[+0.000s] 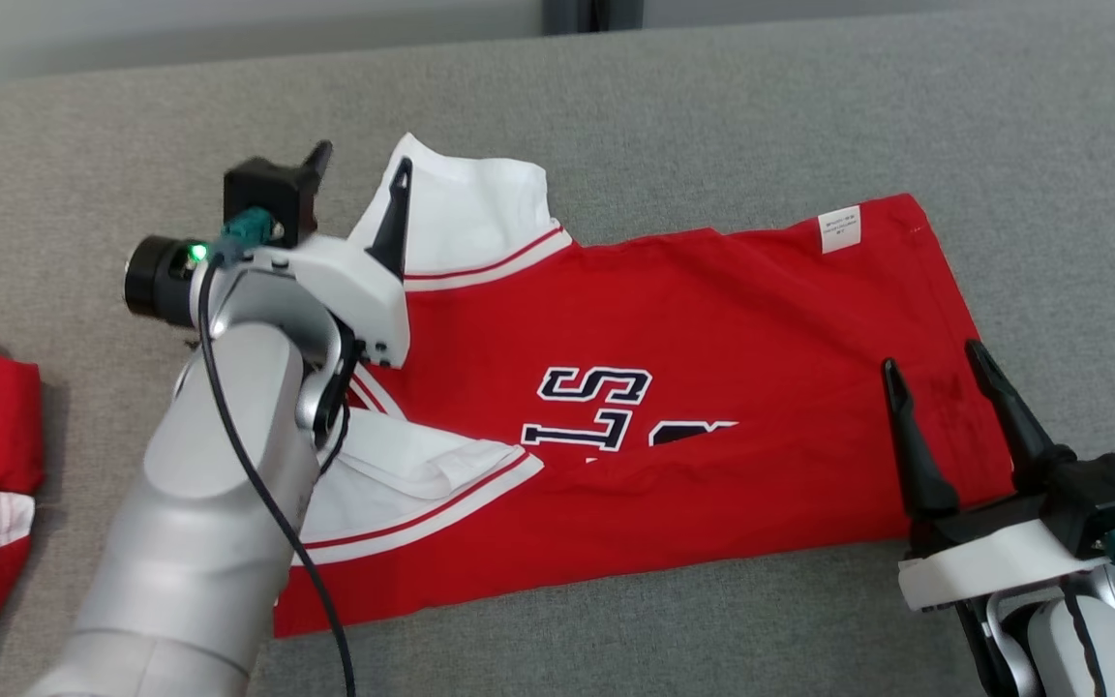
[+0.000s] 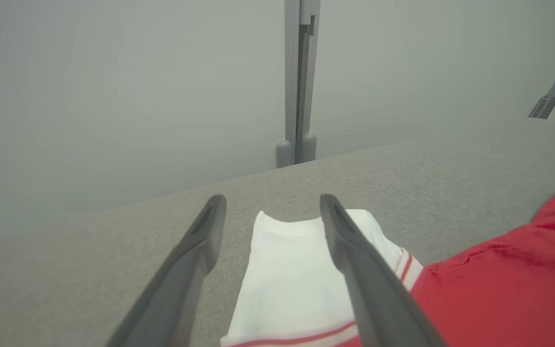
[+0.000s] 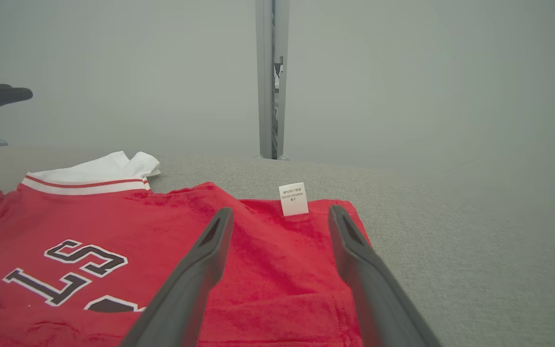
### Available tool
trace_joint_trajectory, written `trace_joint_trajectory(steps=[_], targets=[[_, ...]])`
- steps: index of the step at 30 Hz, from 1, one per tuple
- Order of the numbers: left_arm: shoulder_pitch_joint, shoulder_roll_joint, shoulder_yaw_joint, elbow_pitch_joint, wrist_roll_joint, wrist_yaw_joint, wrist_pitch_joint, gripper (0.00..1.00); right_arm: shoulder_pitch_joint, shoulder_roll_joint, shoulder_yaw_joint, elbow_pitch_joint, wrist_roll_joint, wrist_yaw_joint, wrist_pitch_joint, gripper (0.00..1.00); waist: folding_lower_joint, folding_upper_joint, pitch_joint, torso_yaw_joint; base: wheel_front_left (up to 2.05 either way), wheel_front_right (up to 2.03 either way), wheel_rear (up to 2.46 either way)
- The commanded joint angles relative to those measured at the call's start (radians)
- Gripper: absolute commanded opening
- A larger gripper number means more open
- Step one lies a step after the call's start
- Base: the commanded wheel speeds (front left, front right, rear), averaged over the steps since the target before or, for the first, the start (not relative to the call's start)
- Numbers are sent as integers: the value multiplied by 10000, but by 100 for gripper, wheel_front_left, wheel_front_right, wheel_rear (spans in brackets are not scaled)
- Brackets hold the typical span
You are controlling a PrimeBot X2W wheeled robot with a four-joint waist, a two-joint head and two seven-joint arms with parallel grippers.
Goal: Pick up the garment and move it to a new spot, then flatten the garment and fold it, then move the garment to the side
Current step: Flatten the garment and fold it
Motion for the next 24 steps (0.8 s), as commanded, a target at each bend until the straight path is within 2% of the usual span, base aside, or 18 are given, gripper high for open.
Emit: trace_joint_trajectory(steps=[1,8,20,24], targets=[[-642,44,-70,451,-10,79,167,100,-240,-102,10,-89,29,-2,-11,100,0,0,827,-291,0,0,0],[-2745,61,-270,2530,-1,199,1045,100,-775,-107,181,-189,52,-2,-11,100,0,0,1724,-607,0,0,0],[-4512,282,-593,4498,190,197,1798,100,-1134,96,391,-93,87,-2,-11,100,0,0,2321,-1136,0,0,0],[-4843,388,-653,5004,143,329,2295,100,-1175,155,538,-91,234,-2,-11,100,0,0,2369,-1280,0,0,0]])
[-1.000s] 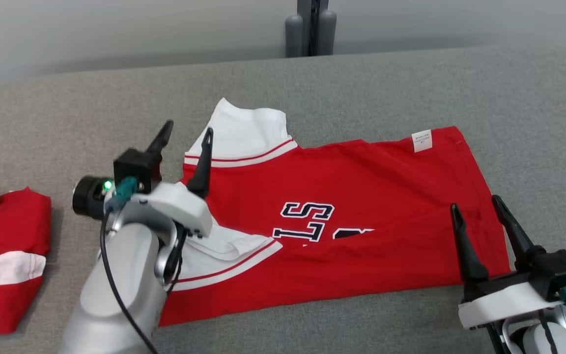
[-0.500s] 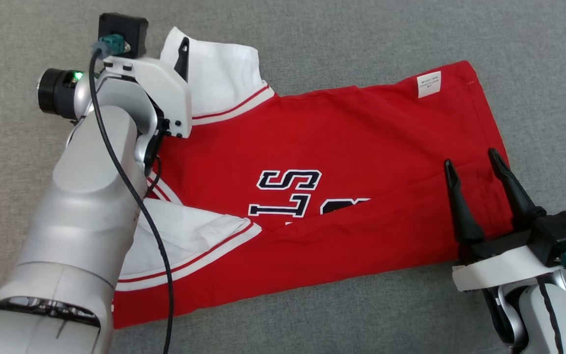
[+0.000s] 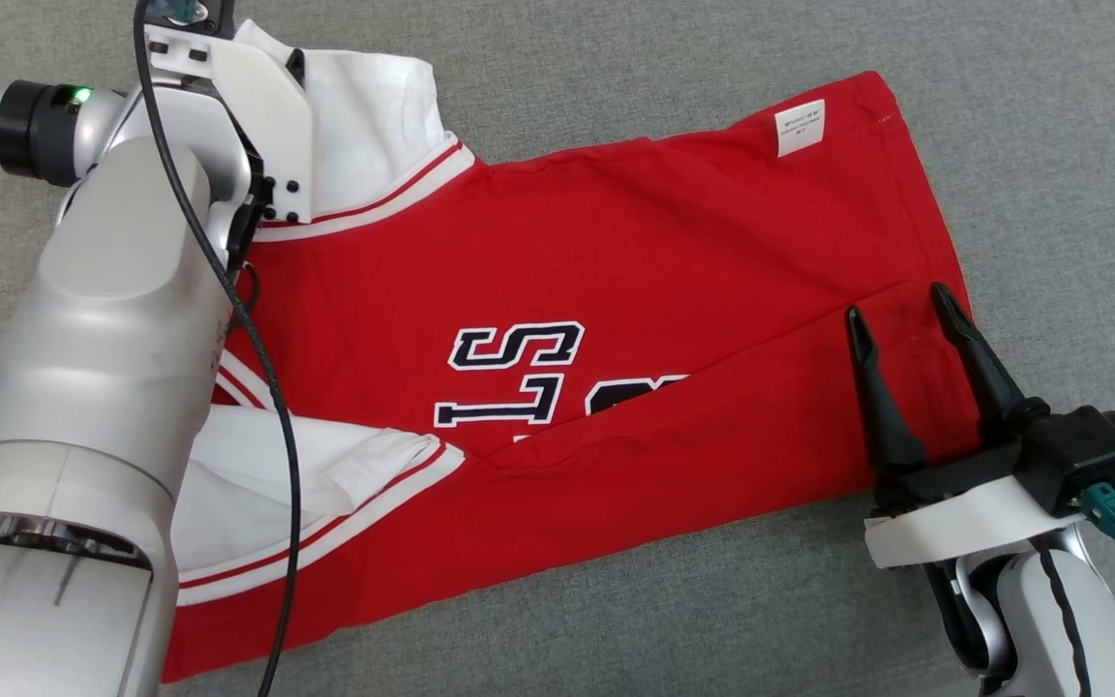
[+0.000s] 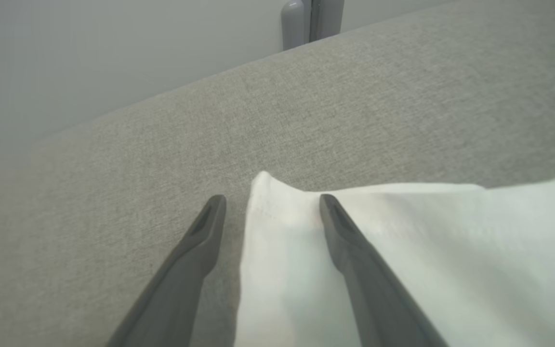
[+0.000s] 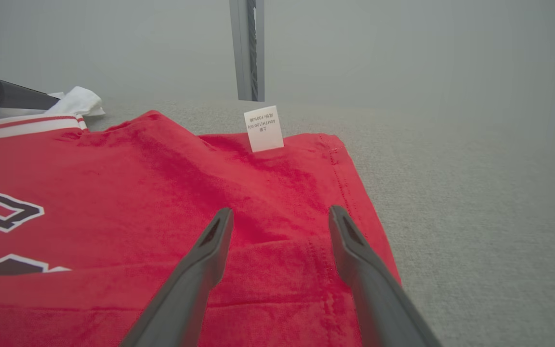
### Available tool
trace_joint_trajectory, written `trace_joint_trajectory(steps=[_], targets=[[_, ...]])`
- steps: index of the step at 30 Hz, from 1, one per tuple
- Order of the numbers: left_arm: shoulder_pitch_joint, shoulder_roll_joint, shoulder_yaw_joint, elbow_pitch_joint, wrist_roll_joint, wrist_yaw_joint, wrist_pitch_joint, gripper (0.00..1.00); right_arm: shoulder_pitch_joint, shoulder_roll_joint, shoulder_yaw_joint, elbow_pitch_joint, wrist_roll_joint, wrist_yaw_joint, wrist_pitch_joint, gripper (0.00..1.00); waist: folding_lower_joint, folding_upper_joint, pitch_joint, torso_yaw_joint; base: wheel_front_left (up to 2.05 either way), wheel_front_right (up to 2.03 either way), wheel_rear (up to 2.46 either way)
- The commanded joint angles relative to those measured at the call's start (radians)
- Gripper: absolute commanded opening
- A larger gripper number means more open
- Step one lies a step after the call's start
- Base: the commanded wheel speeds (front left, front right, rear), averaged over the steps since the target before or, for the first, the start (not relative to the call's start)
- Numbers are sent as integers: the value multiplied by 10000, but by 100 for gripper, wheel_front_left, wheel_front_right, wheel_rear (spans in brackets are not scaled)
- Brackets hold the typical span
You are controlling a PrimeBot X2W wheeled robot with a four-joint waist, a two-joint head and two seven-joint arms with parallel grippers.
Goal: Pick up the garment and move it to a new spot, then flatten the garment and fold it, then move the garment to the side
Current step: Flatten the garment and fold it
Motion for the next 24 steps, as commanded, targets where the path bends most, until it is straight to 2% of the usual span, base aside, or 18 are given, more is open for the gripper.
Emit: trace_joint_trajectory(steps=[1,3,4,5,10,13,18,24], targets=[[-123,107,-18,49,-21,58,4,100,-172,-11,30,-53,56,-2,-9,100,0,0,7,-38,0,0,0],[-171,128,-13,125,-72,71,-41,97,-188,-50,95,-99,115,-2,-9,100,0,0,20,-75,0,0,0],[-226,122,-4,126,-96,25,-125,22,-180,-66,106,-110,136,-2,-9,100,0,0,31,-76,0,0,0],[-262,115,-29,155,-95,-17,-118,0,-163,-86,104,-122,136,-2,-9,100,0,0,39,-68,0,0,0],[-306,30,-88,232,-229,-218,-173,0,-308,-266,119,-37,73,-2,-9,100,0,0,57,58,0,0,0],[-459,-4,-66,179,-332,-317,-423,0,-677,-331,60,157,523,-2,-9,100,0,0,83,171,0,0,0],[-650,-71,136,88,-741,-678,-683,0,-2130,-1182,889,1854,1525,-2,77,100,0,0,193,329,0,0,0],[-914,15,151,-74,-1016,-996,-846,0,-4218,-1986,1882,3332,2855,-2,1128,100,0,0,381,501,0,0,0]])
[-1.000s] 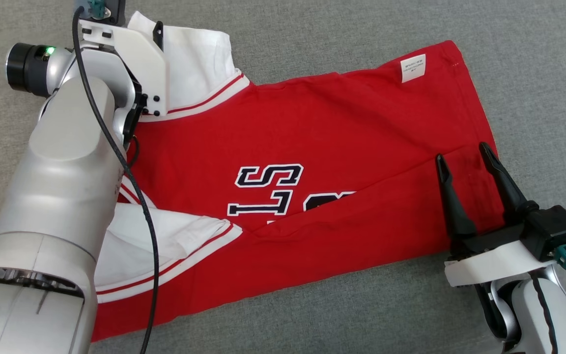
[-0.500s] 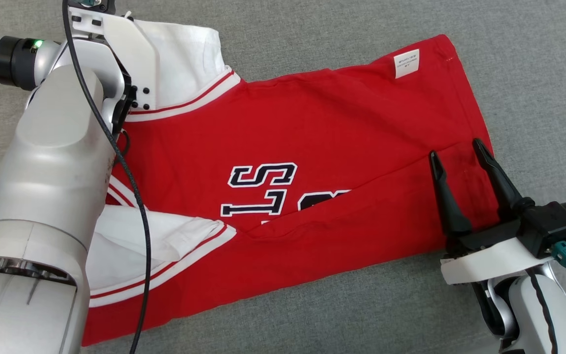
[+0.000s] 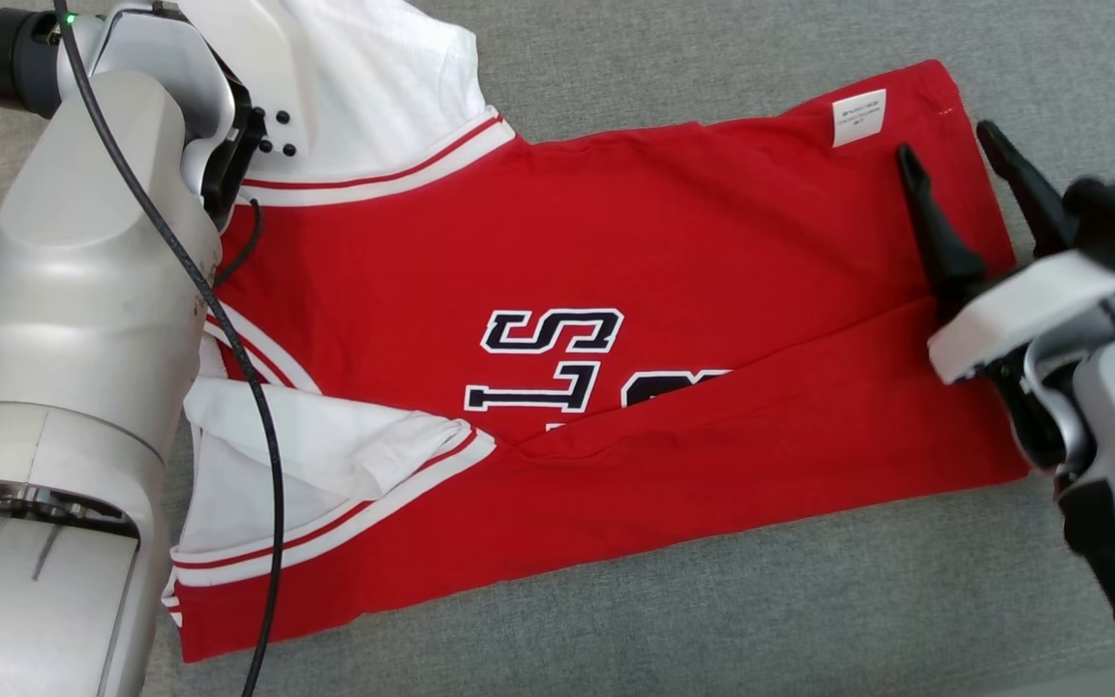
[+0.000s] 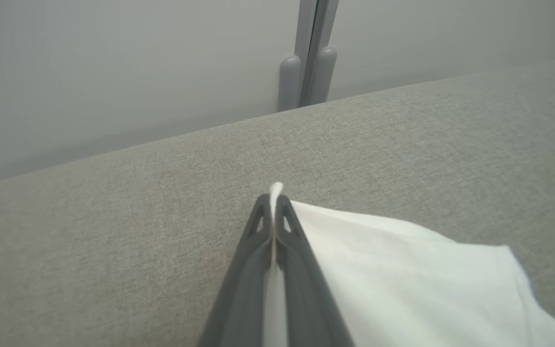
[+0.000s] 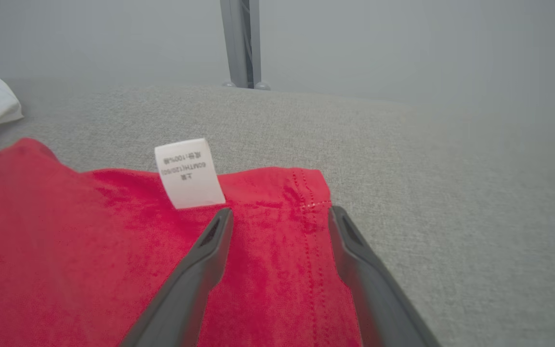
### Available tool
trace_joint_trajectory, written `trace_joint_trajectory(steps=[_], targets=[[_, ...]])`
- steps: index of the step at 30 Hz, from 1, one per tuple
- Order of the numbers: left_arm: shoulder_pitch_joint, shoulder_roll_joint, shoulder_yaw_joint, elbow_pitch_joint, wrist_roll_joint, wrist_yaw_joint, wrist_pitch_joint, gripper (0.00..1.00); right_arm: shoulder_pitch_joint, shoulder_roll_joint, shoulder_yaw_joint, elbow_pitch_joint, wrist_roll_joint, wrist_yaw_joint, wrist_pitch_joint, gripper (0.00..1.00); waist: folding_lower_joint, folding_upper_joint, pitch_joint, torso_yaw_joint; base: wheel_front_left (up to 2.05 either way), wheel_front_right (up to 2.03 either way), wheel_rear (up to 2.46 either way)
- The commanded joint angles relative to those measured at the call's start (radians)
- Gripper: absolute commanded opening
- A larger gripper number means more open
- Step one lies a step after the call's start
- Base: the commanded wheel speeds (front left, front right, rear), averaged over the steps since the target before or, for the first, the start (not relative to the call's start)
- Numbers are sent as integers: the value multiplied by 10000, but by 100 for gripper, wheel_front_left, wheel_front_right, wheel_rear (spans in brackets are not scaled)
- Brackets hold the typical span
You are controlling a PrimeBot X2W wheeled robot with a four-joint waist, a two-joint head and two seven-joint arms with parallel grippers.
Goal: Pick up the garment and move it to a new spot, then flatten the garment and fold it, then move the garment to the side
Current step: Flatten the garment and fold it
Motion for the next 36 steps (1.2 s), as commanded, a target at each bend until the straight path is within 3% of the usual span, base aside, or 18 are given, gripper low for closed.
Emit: trace_joint_trajectory(steps=[1,12,13,15,16,21,36], targets=[[-229,70,-42,-79,-63,-68,-68,0,-525,-215,340,350,543,-2,429,100,0,0,85,75,0,0,0],[-290,125,-354,-191,-155,-202,-208,0,-2309,-1009,1662,1552,2008,-2,2112,100,0,0,157,314,0,0,0],[-306,139,-388,-193,-159,-209,-191,0,-2388,-1018,1779,1665,2103,-2,2278,87,0,0,154,327,0,0,0],[-352,163,-429,-201,-191,-221,-153,0,-2511,-1013,2024,1695,2344,-2,2588,6,0,0,151,345,0,0,0],[-371,180,-447,-209,-216,-226,-148,0,-2550,-1065,2162,1684,2433,-2,2708,0,0,0,151,349,0,0,0],[-456,288,-550,-454,-241,-230,-477,0,-3008,-1363,2285,1549,2507,-3,2210,0,0,0,179,387,0,0,0],[126,548,-792,-2304,-937,-253,-2597,0,-3968,-1682,2201,2853,2376,-2,-161,0,0,0,25,954,0,0,0]])
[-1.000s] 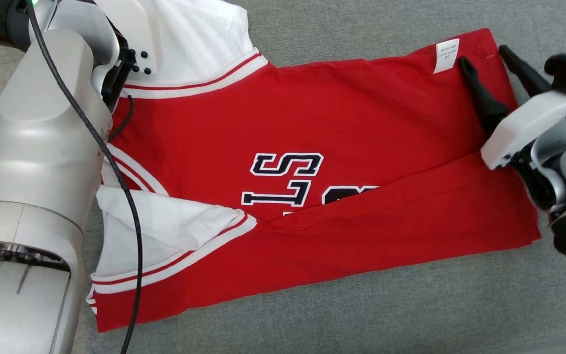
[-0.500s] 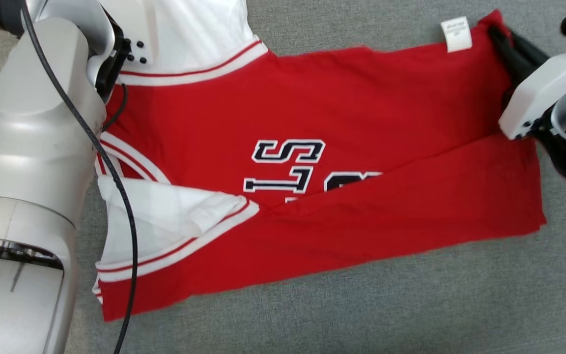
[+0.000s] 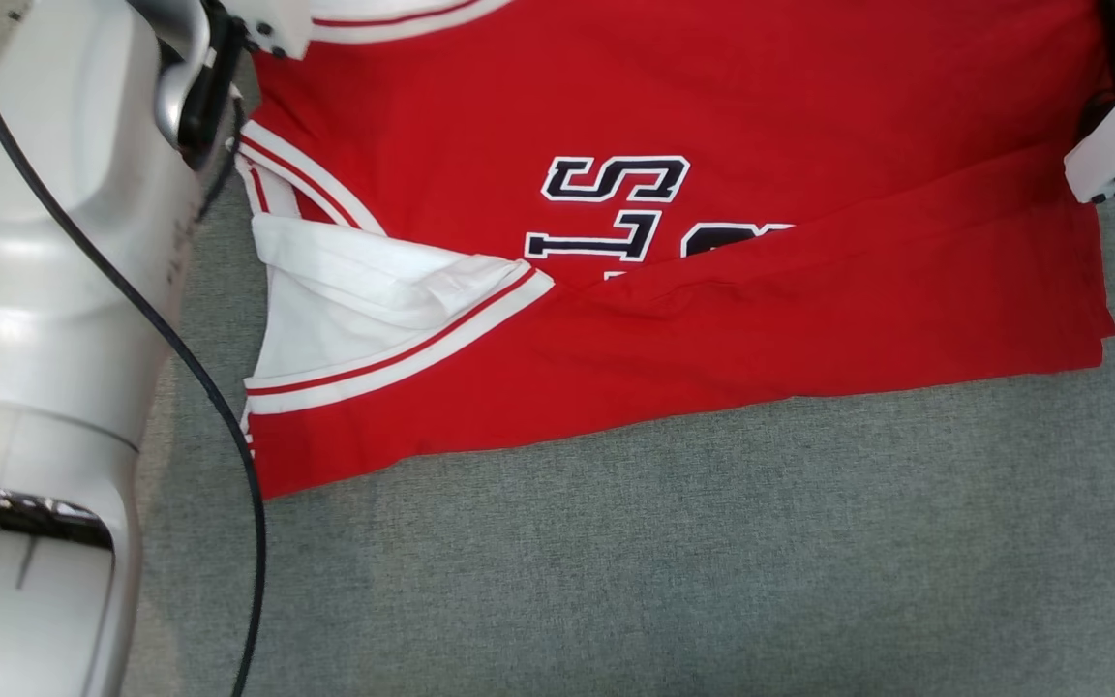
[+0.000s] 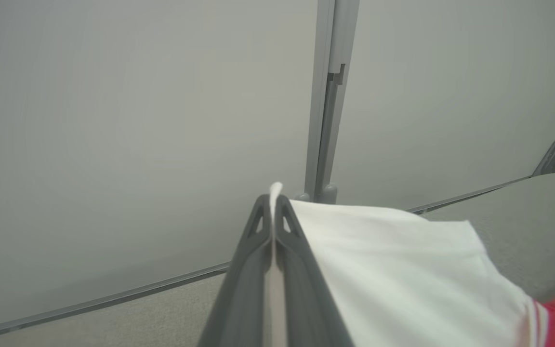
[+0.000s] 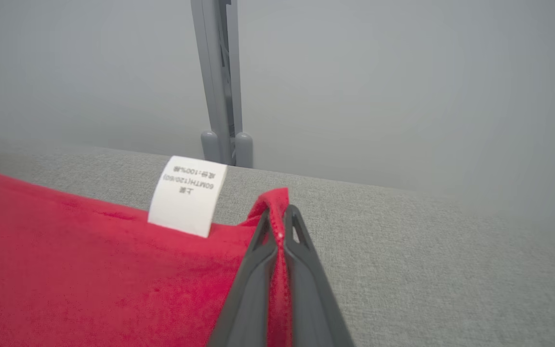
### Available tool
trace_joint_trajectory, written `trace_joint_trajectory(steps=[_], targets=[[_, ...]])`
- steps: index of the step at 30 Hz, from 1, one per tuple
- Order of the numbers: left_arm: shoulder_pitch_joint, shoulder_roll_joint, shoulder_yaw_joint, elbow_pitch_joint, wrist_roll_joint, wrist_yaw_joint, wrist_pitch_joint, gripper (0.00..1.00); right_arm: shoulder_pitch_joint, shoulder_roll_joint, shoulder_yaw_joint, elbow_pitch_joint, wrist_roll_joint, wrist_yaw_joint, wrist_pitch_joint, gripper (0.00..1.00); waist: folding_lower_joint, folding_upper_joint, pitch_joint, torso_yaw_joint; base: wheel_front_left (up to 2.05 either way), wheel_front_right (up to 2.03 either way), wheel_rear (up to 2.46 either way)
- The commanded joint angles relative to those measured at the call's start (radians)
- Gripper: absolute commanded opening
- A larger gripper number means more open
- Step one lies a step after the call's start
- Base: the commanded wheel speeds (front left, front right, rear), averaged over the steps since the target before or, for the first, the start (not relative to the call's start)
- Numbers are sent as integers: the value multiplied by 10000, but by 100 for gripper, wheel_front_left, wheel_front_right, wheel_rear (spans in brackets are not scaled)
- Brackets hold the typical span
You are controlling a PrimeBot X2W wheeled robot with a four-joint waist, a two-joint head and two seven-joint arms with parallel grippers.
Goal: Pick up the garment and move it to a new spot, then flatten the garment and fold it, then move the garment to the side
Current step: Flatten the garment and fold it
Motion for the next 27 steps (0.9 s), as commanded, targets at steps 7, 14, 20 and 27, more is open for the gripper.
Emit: trace_joint_trajectory(steps=[7,14,20,27], targets=[[1887,541,-798,-2109,-1666,-31,-34,0,874,-419,651,-183,538,-2,-402,0,0,0,-490,300,0,0,0],[3806,1291,-880,-4125,-2467,-19,-6,0,1927,-783,778,-433,1108,-2,-633,0,0,0,-980,428,0,0,0],[5920,1700,-758,-6309,-3074,364,510,0,2740,-1154,763,-599,1461,-2,-748,0,0,0,-1302,593,0,0,0],[7980,2006,-738,-8633,-3495,1082,982,0,3171,-1331,681,-620,1358,-2,-814,0,0,0,-1252,758,0,0,0]])
